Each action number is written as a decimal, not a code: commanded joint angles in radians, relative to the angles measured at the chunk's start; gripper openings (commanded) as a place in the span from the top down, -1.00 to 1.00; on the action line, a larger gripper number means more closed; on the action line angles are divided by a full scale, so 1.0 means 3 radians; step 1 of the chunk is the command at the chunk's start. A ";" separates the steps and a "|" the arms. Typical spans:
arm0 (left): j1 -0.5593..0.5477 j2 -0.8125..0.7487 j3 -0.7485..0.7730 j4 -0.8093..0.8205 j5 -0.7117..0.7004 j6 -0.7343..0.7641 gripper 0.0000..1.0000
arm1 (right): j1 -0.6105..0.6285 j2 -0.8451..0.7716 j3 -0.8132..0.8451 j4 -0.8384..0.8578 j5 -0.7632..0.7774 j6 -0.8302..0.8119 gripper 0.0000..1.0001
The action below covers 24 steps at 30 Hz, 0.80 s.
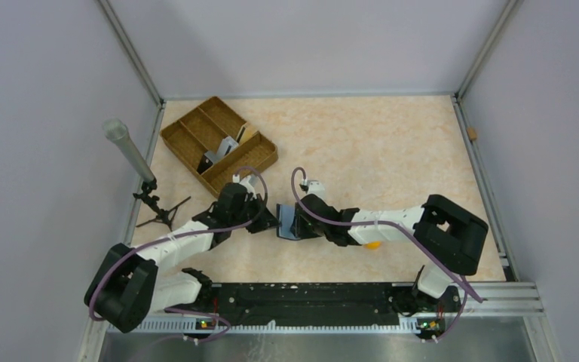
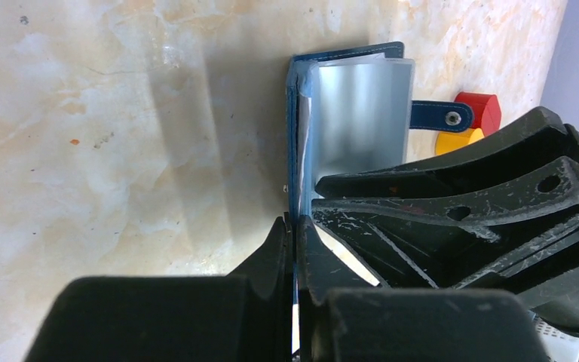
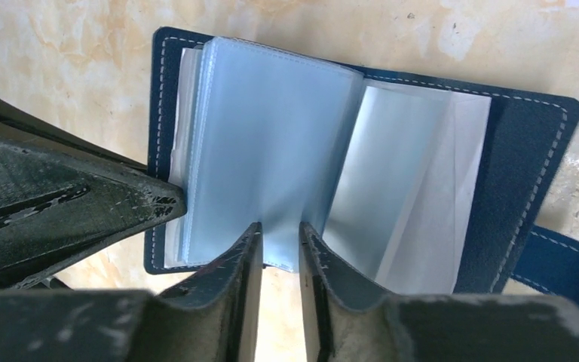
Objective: Put the credit cards into the card holder
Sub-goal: Open the card holder at the center of the board.
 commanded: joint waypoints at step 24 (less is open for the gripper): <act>-0.0011 -0.0280 0.0039 -0.0003 -0.0057 -0.0031 1.00 | 0.0180 -0.0297 0.0234 -0.0031 0.0148 -0.0411 0.09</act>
